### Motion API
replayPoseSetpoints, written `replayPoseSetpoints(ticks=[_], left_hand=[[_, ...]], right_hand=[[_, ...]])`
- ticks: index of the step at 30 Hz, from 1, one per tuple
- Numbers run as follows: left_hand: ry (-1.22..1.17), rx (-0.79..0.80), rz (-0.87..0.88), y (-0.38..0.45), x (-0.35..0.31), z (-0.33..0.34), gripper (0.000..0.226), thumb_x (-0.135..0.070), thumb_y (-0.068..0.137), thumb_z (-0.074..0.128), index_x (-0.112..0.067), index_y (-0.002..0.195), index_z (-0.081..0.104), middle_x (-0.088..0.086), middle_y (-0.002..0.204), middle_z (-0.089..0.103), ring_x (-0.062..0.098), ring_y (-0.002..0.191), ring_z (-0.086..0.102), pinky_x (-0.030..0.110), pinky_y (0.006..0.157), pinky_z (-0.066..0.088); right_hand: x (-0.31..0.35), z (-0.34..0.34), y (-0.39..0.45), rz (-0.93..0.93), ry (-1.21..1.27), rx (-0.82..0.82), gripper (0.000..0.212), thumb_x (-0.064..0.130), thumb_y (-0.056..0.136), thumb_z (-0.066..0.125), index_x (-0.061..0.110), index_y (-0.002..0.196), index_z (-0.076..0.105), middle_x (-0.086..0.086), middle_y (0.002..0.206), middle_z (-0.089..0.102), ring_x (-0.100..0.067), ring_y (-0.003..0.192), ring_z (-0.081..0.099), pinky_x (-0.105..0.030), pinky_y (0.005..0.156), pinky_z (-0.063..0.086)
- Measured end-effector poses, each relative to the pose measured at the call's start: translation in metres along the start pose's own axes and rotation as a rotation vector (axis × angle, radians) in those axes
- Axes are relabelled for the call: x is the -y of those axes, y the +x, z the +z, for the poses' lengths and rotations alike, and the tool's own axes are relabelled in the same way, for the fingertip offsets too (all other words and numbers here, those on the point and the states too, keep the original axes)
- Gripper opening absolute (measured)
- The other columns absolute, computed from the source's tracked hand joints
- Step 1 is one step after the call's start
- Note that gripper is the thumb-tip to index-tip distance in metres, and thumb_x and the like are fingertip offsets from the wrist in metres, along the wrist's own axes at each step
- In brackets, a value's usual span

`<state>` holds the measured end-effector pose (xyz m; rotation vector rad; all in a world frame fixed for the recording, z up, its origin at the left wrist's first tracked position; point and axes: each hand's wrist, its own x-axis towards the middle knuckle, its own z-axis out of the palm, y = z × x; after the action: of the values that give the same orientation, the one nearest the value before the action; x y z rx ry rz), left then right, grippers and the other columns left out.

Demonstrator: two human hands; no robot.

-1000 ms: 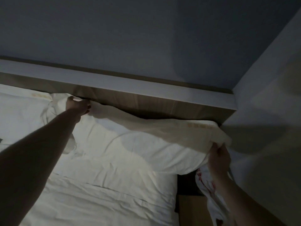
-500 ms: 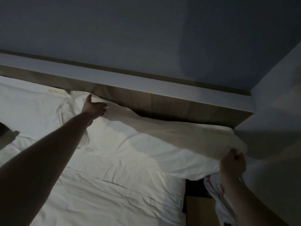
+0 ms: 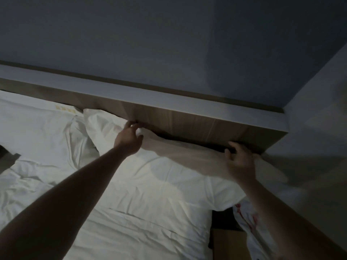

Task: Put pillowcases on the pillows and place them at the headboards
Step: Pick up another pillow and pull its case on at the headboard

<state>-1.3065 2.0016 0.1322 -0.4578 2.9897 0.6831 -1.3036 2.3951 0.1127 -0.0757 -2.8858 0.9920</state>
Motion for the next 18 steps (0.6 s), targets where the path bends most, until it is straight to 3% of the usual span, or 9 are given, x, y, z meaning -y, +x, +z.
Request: replayPoseSetpoints(ticks=[7, 9, 11, 13, 15, 18], left_hand=[[0.267, 0.346, -0.046, 0.015, -0.008, 0.008, 0.067, -0.035, 0.091, 0.055, -0.028, 0.155, 0.039, 0.015, 0.144, 0.061, 0.039, 0.129, 0.059, 0.045, 0.102, 0.053], [0.342, 0.424, -0.028, 0.019, -0.010, 0.007, 0.066, -0.042, 0.090, 0.052, -0.030, 0.154, 0.041, 0.013, 0.144, 0.061, 0.038, 0.129, 0.059, 0.044, 0.101, 0.052], [0.392, 0.499, -0.010, 0.024, -0.012, 0.006, 0.062, -0.045, 0.086, 0.050, -0.029, 0.146, 0.051, 0.010, 0.142, 0.062, 0.035, 0.128, 0.060, 0.040, 0.099, 0.052], [0.388, 0.508, -0.011, 0.029, -0.014, 0.006, 0.054, -0.044, 0.082, 0.051, -0.027, 0.132, 0.064, 0.007, 0.130, 0.069, 0.032, 0.118, 0.065, 0.036, 0.090, 0.054], [0.344, 0.436, 0.006, 0.030, -0.016, 0.003, 0.048, -0.043, 0.079, 0.052, -0.025, 0.121, 0.070, 0.007, 0.116, 0.075, 0.031, 0.108, 0.069, 0.034, 0.080, 0.053], [0.277, 0.172, 0.064, 0.026, -0.023, -0.002, 0.038, -0.037, 0.091, 0.055, -0.030, 0.126, 0.067, 0.012, 0.113, 0.075, 0.037, 0.106, 0.070, 0.038, 0.079, 0.054]], right_hand=[[-0.020, -0.002, 0.027, 0.104, -0.375, 0.462, 0.047, 0.035, 0.105, 0.047, 0.013, 0.146, 0.052, -0.013, 0.145, 0.054, -0.033, 0.134, 0.051, -0.044, 0.106, 0.045], [-0.021, -0.004, 0.031, 0.090, -0.417, 0.585, 0.056, 0.042, 0.103, 0.048, 0.015, 0.152, 0.046, -0.012, 0.151, 0.052, -0.030, 0.136, 0.052, -0.042, 0.109, 0.046], [-0.019, -0.009, 0.034, 0.080, -0.441, 0.642, 0.055, 0.044, 0.100, 0.053, 0.017, 0.148, 0.052, -0.008, 0.146, 0.057, -0.028, 0.131, 0.057, -0.038, 0.105, 0.048], [-0.016, -0.017, 0.038, 0.014, -0.436, 0.621, 0.042, 0.040, 0.095, 0.059, 0.021, 0.132, 0.065, -0.006, 0.133, 0.065, -0.027, 0.120, 0.063, -0.035, 0.097, 0.052], [-0.015, -0.025, 0.040, -0.051, -0.334, 0.495, 0.023, 0.039, 0.091, 0.060, 0.024, 0.104, 0.072, -0.004, 0.106, 0.072, -0.026, 0.101, 0.069, -0.038, 0.083, 0.056], [-0.020, -0.035, 0.038, -0.137, -0.198, 0.177, 0.020, 0.041, 0.088, 0.063, 0.023, 0.084, 0.069, -0.001, 0.081, 0.069, -0.026, 0.079, 0.067, -0.039, 0.066, 0.052]])
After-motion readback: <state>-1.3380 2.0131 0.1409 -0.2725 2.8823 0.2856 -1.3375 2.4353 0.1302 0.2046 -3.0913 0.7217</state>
